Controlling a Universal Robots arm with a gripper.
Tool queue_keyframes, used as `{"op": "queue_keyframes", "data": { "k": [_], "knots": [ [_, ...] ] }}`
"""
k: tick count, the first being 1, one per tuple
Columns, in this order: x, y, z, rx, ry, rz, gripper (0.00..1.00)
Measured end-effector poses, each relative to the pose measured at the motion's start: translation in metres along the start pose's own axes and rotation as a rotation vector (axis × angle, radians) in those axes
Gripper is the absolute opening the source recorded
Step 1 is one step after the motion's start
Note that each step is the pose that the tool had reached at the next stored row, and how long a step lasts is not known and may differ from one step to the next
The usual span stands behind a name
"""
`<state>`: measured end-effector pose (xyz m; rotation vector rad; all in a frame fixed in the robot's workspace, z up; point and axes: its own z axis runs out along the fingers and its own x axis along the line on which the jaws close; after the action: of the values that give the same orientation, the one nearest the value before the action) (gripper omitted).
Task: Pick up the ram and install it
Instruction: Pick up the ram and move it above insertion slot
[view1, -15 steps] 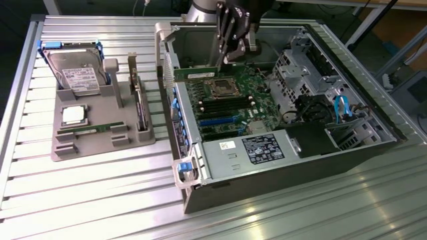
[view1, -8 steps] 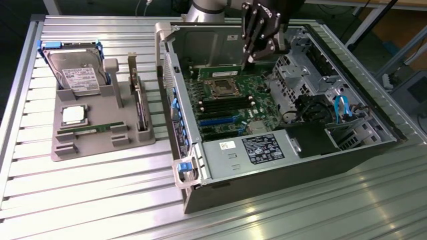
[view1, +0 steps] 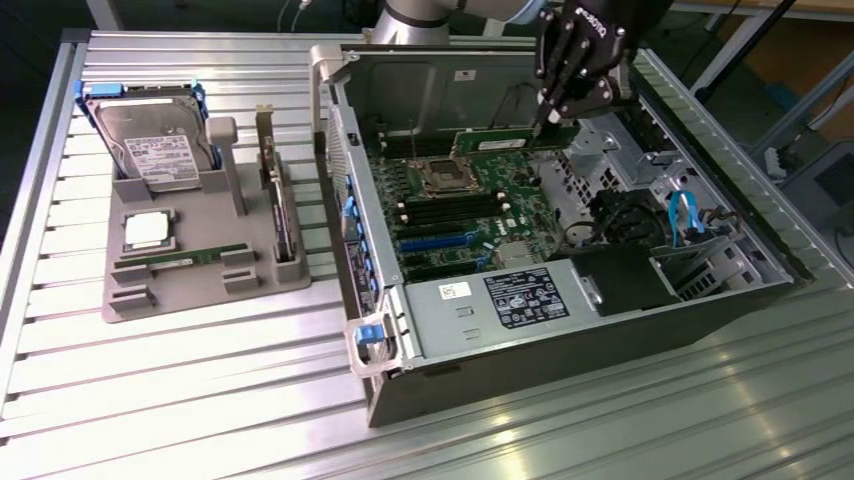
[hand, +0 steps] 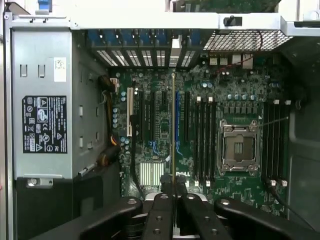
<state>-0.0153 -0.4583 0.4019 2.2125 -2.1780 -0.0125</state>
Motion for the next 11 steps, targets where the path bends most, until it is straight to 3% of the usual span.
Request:
{"op": "queue_keyframes", "data": {
  "k": [7, 11],
  "knots": [
    [-0.002, -0.0027, 0.0, -0.0001, -0.0002, 0.0, 0.12],
    [-0.015, -0.0029, 0.0, -0.0001, 0.0, 0.0, 0.12]
  ]
}}
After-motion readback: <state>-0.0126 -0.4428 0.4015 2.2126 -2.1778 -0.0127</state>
